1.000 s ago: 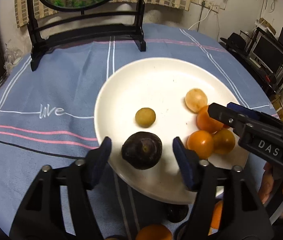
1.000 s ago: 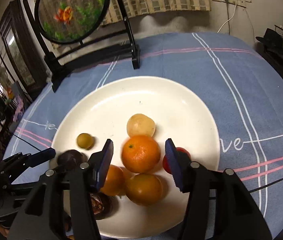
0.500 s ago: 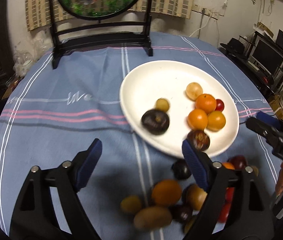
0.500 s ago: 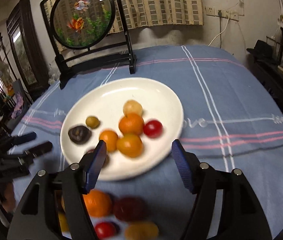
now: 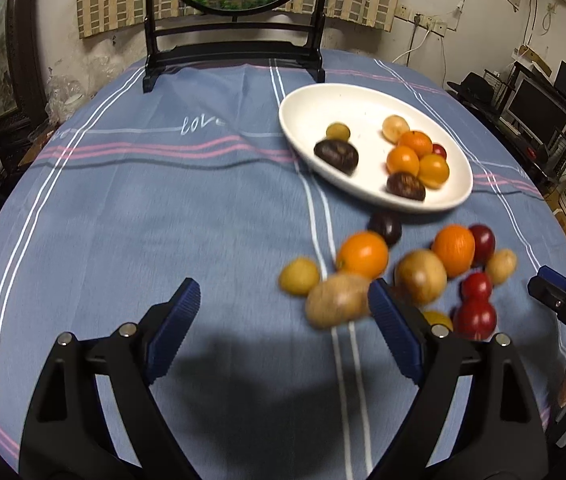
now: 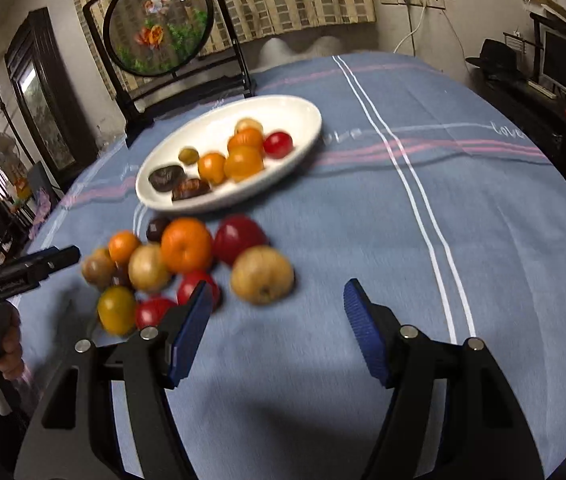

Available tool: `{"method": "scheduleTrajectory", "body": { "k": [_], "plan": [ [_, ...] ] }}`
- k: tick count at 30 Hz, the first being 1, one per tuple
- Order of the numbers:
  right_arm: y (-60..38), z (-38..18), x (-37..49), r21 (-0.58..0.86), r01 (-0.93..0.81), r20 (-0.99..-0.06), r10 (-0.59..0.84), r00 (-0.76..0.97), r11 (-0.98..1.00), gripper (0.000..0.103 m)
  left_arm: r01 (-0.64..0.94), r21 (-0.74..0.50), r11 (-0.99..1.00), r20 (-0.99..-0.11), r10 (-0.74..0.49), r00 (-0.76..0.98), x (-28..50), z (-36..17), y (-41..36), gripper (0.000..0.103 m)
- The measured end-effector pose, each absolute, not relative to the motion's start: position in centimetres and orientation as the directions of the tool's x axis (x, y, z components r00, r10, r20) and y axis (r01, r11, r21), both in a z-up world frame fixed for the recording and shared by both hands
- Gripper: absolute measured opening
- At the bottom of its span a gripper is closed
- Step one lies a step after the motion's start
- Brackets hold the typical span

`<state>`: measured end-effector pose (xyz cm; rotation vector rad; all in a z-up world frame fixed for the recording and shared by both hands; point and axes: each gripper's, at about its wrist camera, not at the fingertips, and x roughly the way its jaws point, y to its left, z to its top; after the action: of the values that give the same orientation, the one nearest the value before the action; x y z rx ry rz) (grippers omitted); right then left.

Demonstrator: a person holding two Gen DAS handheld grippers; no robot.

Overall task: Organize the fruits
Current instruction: 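Grasp a pale potato with the left gripper while the right grasps a red tomato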

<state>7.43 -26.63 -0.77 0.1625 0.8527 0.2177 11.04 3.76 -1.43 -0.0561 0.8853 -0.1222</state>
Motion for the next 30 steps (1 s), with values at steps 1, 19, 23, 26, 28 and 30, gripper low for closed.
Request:
{"method": "scheduleTrajectory", "body": {
  "k": [1,19,23,26,28,30],
  "plan": [
    [-26.5,-0.9,7.1,0.223,-0.128,-0.730,0.253,0.635,0.966,0.068,0.083,-0.102,0.991,-0.772,-0.132,0.621,10.5,-1.7,3.9,0.088],
    [-20.3,-2.2,6.0,0.126,-0.307,-0.781,0.285,0.556,0.943,0.069,0.086,-0.061,0.994,-0.799,-0.100,0.593,7.5,-4.8,3.7,0.089],
    [-18.5,-2.5,6.9,0.104,-0.324,-0.796,0.274,0.540,0.940,0.069,0.094,-0.088,0.992,-0.800,-0.127,0.586,7.3,-5.0,3.9,0.089],
    [-17.1,-2.7,7.6,0.082,-0.335,-0.806,0.260,0.531,0.939,0.065,0.113,-0.090,0.989,-0.799,-0.140,0.585,7.2,-5.0,3.6,0.089],
    [-16.4,-2.9,8.2,0.080,-0.339,-0.812,0.258,0.524,0.938,0.055,0.121,-0.092,0.988,-0.798,-0.145,0.585,7.2,-5.1,3.5,0.089],
    [-15.8,-3.1,8.7,0.082,-0.336,-0.813,0.258,0.522,0.938,0.051,0.121,-0.096,0.988,-0.797,-0.149,0.586,7.2,-5.1,3.6,0.089]
  ]
}}
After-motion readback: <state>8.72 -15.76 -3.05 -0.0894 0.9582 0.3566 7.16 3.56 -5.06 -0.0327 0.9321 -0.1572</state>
